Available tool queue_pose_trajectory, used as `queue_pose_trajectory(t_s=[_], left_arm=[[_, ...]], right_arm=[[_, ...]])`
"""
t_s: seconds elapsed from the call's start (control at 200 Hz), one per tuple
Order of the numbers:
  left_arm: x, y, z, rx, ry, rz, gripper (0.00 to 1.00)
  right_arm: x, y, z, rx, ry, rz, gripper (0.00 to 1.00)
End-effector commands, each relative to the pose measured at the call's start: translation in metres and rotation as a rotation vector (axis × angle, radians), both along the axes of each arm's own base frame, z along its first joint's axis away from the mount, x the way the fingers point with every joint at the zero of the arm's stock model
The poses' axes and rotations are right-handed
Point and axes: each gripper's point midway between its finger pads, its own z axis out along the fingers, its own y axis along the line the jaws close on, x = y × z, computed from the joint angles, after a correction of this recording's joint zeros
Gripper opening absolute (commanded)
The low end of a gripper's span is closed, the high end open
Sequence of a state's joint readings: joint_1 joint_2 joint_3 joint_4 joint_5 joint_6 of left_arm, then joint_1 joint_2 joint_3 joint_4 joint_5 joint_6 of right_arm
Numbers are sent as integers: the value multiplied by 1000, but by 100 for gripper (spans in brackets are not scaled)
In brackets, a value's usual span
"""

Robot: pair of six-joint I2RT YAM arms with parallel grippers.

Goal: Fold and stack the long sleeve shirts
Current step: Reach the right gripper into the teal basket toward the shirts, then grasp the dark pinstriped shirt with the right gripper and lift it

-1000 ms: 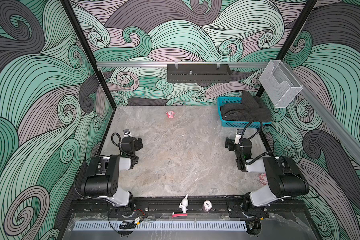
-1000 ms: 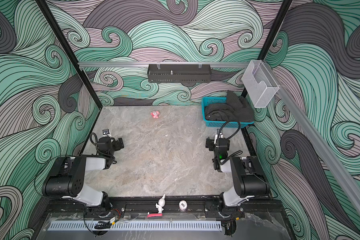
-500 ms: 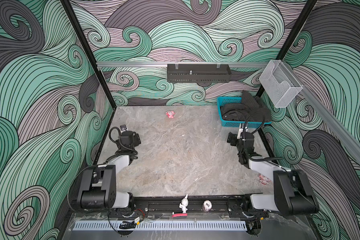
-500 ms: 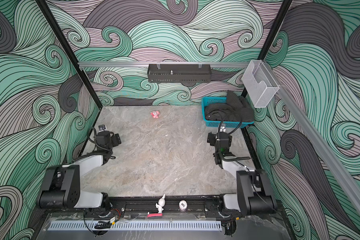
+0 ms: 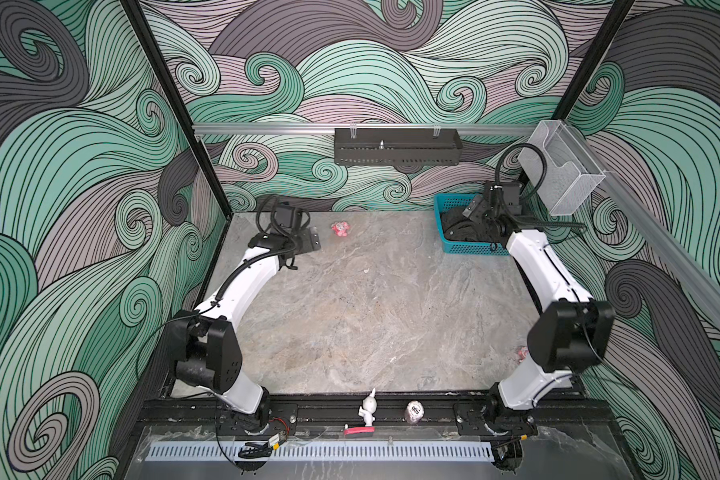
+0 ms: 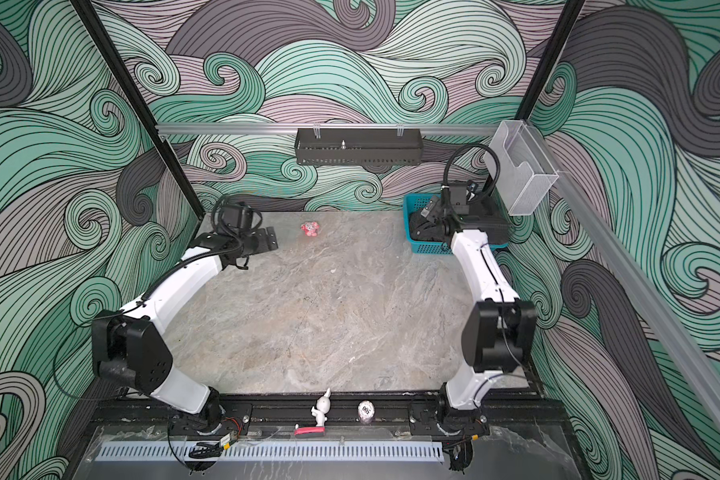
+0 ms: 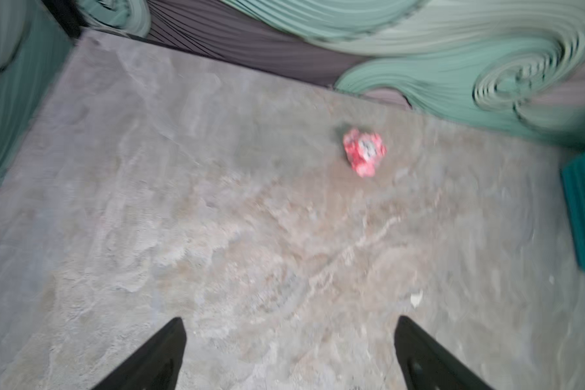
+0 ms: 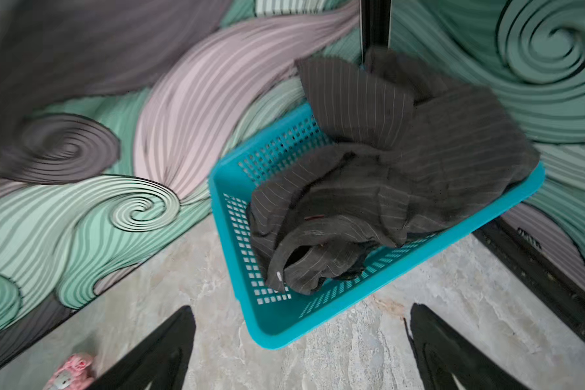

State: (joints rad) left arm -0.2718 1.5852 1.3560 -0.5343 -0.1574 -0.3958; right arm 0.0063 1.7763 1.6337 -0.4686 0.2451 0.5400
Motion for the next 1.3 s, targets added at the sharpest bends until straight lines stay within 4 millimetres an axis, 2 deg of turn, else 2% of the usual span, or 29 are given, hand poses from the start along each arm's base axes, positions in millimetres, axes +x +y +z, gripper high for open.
queue_pose_trajectory(t_s=[0.0, 0.145, 0.345, 0.776, 0.866, 0.916, 0.966, 0.986, 1.046, 1.086, 1.121, 1.221, 1.296], left_arm=[[-15, -20, -12, -54, 96, -54, 99], [-17, -35, -16, -106, 115, -82, 98], [-16, -38, -19, -122, 114, -83, 98], [-18, -38, -17, -120, 126, -86, 99], [-19, -38, -15, -120, 124, -88, 99], [-20, -38, -14, -121, 121, -89, 99], [-21, -38, -11, -122, 115, -89, 99], [-21, -37, -10, -122, 112, -90, 99], [-23, -37, -6, -123, 104, -92, 99], [-25, -37, -1, -127, 97, -94, 99], [-27, -36, 2, -128, 92, -96, 99], [-35, -33, 16, -133, 57, -104, 99], [-43, -32, 27, -141, 23, -117, 99]], right_arm=[[5, -14, -40, 100, 144, -70, 99], [32, -30, -59, 95, 204, -88, 99], [57, -43, -84, 102, 270, -79, 99], [101, -37, -164, 215, 353, -83, 99], [109, -34, -173, 239, 342, -84, 99], [113, -31, -174, 255, 328, -75, 93], [119, -29, -168, 272, 297, -63, 84], [121, -27, -165, 278, 285, -57, 77], [129, -23, -145, 290, 228, -36, 44], [132, -23, -125, 281, 186, -32, 16], [134, -21, -106, 267, 147, -22, 1], [132, -13, -33, 235, 23, 17, 0], [116, -3, 30, 210, -62, 52, 0]])
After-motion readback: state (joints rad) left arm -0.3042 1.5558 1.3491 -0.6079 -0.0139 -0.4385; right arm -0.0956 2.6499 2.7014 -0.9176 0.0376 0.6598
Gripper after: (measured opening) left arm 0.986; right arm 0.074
